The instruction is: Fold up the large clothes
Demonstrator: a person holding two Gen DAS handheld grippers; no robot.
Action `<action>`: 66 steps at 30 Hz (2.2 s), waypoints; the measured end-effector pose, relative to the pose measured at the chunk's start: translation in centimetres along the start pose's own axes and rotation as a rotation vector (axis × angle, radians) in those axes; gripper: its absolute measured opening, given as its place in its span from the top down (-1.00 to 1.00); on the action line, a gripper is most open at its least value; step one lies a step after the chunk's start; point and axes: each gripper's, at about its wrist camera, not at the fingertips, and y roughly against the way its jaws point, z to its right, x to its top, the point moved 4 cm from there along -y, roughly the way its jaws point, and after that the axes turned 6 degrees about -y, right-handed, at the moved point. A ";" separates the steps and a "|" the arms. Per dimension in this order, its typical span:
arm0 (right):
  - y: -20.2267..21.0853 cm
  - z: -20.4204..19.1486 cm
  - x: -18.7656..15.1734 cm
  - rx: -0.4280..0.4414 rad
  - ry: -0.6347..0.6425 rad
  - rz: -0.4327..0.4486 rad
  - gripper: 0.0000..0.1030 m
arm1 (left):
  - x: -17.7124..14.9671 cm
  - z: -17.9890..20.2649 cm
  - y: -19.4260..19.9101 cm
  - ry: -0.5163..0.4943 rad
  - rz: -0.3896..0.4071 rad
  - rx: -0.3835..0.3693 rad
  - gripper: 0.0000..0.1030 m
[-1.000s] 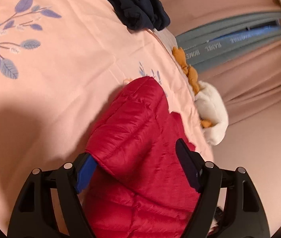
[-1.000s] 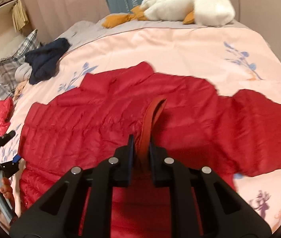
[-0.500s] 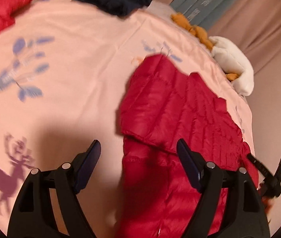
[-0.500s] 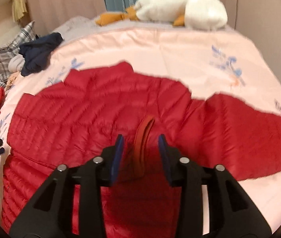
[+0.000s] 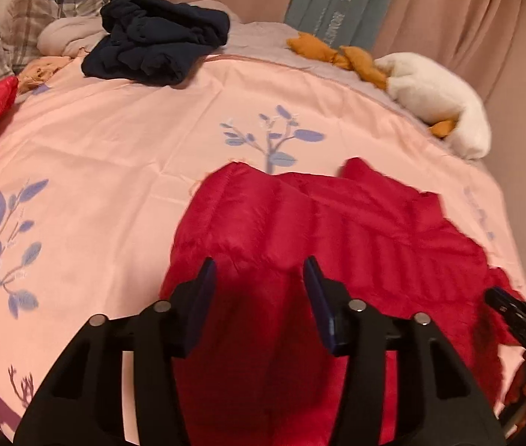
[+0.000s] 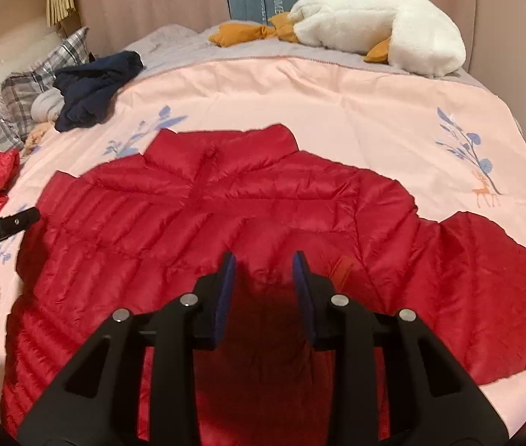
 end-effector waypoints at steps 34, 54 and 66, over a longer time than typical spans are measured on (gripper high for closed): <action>1.9 0.8 -6.0 0.113 -0.066 -0.068 -0.16 | -6.3 2.3 1.8 -0.135 -0.119 0.020 -0.56; 17.8 30.7 -17.0 0.106 -0.816 0.171 -0.63 | -15.7 -0.3 16.5 0.158 0.016 -0.150 -0.97; 14.9 39.1 -15.9 0.141 -1.052 0.220 -0.62 | -14.8 3.3 18.0 0.151 0.029 -0.188 -0.97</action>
